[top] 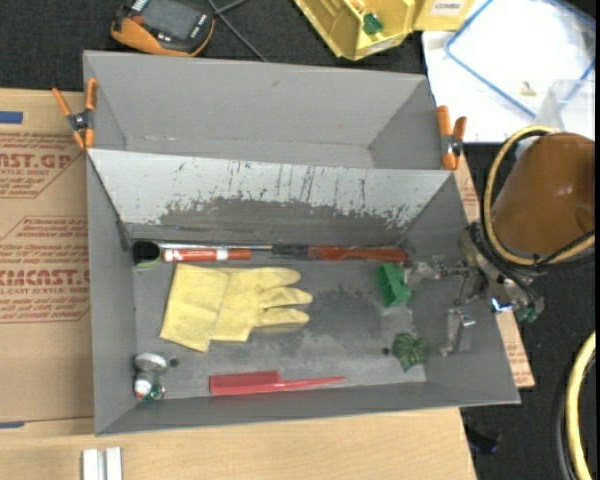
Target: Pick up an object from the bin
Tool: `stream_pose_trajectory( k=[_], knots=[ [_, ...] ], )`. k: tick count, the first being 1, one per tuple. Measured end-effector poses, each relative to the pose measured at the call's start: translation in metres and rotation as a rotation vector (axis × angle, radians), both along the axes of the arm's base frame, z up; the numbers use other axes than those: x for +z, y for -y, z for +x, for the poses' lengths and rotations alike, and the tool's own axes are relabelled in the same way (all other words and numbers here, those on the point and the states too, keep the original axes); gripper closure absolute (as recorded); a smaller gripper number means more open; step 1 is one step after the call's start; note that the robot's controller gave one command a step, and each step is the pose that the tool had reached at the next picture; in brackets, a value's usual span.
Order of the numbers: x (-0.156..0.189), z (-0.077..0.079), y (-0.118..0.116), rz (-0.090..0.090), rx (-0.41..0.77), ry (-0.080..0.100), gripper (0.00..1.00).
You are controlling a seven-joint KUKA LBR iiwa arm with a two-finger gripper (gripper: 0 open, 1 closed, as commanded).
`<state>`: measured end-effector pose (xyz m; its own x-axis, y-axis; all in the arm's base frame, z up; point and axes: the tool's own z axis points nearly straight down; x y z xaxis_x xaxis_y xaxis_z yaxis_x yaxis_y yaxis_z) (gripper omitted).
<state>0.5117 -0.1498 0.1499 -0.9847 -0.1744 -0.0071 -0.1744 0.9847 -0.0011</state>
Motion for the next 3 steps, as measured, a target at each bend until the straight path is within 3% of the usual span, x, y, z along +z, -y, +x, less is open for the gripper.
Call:
stream_pose_trajectory(
  k=[1,2,3],
  knots=[
    [-0.044,-0.007,0.004,0.001,0.390,-0.009,0.00],
    [-0.061,0.018,-0.011,0.013,0.838,0.012,0.00],
    [-0.080,-0.003,0.000,0.001,0.495,-0.006,1.00]
  ],
)
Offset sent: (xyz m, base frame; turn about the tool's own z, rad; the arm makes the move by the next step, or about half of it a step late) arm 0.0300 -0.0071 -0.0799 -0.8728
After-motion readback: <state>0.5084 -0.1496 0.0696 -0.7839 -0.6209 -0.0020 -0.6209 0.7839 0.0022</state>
